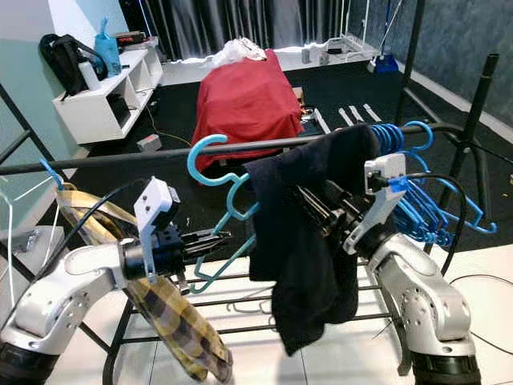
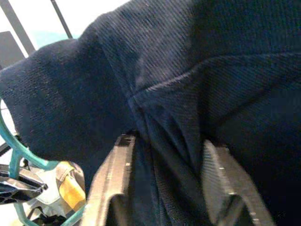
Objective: Hang hanger
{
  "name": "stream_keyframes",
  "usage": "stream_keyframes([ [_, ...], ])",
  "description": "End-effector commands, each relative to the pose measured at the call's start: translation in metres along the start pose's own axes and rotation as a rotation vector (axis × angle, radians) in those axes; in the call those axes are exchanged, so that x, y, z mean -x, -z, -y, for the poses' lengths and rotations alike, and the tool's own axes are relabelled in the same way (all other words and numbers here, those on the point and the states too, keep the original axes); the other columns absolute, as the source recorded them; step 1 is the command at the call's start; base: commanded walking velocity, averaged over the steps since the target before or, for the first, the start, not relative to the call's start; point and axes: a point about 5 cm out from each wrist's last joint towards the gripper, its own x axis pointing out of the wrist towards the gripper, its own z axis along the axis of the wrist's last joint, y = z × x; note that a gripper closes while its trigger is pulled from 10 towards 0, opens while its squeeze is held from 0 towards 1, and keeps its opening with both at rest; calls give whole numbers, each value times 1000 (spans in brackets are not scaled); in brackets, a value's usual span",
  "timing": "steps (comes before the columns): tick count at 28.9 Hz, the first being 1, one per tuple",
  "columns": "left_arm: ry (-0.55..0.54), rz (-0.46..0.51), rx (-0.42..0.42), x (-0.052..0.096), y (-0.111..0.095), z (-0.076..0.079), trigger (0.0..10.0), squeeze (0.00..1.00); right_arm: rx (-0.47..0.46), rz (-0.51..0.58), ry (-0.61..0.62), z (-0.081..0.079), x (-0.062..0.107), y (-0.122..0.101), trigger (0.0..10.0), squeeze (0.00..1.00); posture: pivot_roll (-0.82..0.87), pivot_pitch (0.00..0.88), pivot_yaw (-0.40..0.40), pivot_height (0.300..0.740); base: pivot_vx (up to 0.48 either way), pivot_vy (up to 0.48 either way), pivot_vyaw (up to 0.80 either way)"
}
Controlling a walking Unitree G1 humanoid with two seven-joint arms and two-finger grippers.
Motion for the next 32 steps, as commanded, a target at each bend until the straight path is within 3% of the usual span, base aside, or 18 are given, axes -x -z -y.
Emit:
stream_keyframes([
  [1,3,25,-14,0,-6,-3,2078,0,-13,-11,-27,-3,-2,4,0,0,-167,0,52,740,0,0,0],
  [14,12,-29,-21,-1,1,-1,2235,0,4,77,-20,1,1,-11,0,0,-171,0,51,740,0,0,0],
  [17,-41,-190,-70,3,27,-7,2157,0,-67,211,-131,-11,5,-29,0,0,-175,0,57,740,0,0,0],
  [18,-41,-190,-70,3,27,-7,2157,0,-67,211,-131,-11,5,-29,0,0,-175,0,57,740,0,0,0],
  [19,-108,-288,-98,7,42,-15,2000,0,-134,305,-206,-19,9,-41,0,0,-176,0,57,740,0,0,0],
  [22,-122,-302,-103,7,44,-16,2000,0,-147,321,-218,-20,10,-43,0,0,-176,0,57,740,0,0,0],
  [23,-155,-339,-120,8,50,-20,2431,0,-168,340,-248,-22,13,-46,0,0,-179,0,58,740,0,0,0],
  [28,-177,-358,-141,5,54,-21,2118,0,-158,282,-235,-21,11,-39,0,0,-181,0,60,740,0,0,0],
  [29,-173,-329,-137,1,51,-19,1961,0,-119,165,-151,-14,6,-24,0,0,-182,0,60,740,0,0,0],
  [30,-169,-313,-135,-1,48,-19,1843,0,-104,120,-107,-9,5,-17,4078,47,-182,0,60,740,0,0,0],
  [31,-166,-304,-135,-2,46,-19,1843,0,-98,98,-83,-5,4,-14,4078,47,-182,0,60,740,0,0,0],
  [32,-164,-292,-139,-2,45,-19,1765,0,-85,77,-77,-4,5,-11,10000,1000,-177,0,61,740,0,0,0],
])
